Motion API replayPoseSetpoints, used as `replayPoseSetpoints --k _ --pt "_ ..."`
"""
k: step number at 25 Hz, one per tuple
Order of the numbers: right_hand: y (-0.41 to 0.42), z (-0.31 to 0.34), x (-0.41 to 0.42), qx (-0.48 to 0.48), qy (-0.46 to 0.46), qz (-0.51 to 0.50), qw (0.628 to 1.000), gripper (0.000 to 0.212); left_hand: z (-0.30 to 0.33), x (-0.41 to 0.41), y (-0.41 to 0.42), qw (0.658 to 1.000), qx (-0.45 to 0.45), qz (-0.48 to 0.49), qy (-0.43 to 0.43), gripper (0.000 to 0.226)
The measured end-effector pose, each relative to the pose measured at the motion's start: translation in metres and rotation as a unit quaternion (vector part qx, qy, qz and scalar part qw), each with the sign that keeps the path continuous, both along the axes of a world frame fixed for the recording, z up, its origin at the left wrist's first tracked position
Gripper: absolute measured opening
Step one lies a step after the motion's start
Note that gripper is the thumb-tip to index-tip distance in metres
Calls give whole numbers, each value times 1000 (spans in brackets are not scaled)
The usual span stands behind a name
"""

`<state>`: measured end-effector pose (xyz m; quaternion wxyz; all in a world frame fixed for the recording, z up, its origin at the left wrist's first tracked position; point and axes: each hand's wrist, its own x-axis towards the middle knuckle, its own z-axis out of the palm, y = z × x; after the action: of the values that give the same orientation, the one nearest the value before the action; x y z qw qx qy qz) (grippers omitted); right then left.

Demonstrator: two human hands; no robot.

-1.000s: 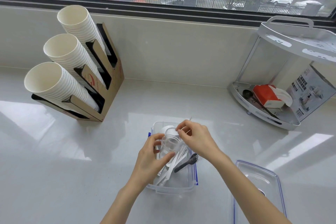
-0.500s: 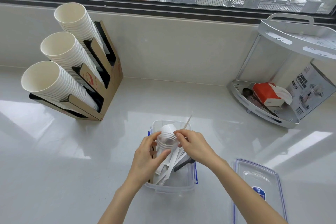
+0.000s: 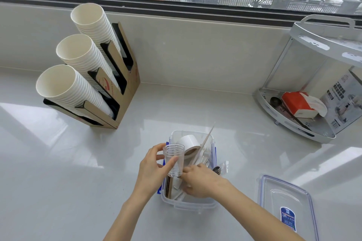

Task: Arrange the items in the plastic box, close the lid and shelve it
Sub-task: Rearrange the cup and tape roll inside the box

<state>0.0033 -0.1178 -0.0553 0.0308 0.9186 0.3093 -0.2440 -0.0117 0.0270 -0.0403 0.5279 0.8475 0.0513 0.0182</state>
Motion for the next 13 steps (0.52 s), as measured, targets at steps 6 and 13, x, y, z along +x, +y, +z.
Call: replayPoseSetpoints --k 6,13 --pt "-11 -9 -2 -51 -14 0 999 37 -4 -2 -5 998 37 -41 -9 44" --pt "-23 -7 -5 -54 -26 4 998 36 -17 -6 -22 957 261 -128 -8 42"
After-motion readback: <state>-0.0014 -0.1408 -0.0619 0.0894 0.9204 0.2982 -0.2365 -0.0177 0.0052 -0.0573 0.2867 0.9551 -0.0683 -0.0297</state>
